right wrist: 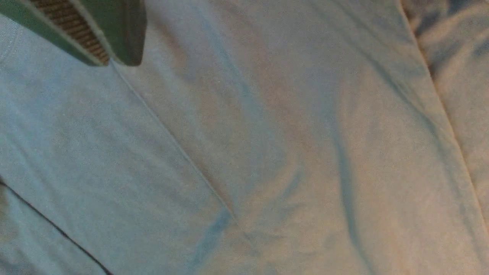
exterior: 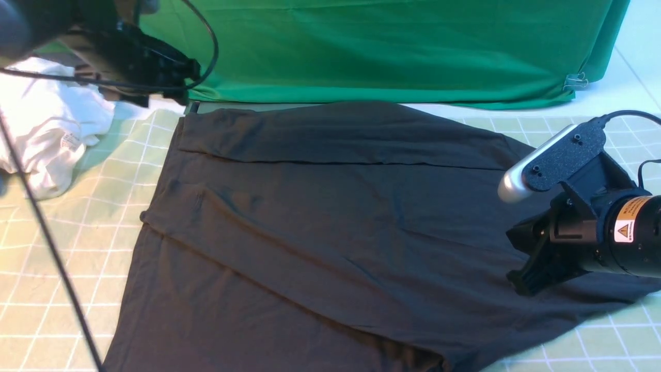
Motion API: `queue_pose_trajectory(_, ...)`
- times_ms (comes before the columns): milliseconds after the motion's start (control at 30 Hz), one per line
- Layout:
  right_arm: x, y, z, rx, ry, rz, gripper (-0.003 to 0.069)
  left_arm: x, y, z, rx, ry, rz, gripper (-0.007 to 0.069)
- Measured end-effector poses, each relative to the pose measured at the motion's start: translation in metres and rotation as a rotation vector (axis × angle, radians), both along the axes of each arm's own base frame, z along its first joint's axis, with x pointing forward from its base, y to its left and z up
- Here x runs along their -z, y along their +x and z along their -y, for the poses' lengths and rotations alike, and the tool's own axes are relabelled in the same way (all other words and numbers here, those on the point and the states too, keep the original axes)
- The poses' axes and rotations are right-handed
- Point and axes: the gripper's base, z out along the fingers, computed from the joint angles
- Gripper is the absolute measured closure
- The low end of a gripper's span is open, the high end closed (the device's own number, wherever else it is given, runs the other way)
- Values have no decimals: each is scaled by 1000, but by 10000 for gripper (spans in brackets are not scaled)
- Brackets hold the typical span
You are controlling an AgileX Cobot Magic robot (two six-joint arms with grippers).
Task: Fold a long-sleeved shirt over a green coffee tablecloth.
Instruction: 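Grab the top left corner of the dark shirt with the left gripper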
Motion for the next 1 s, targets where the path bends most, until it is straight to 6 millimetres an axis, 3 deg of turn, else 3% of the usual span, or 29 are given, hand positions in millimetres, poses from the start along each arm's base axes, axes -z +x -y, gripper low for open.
queue_pose_trajectory(300,0,0,0,2,3,2,548,50,35,3,-8,-48,-48,215)
queue_pose_trajectory(1000,-1,0,0,17,21,0,536,93,46,2,-36,-60,-81,258)
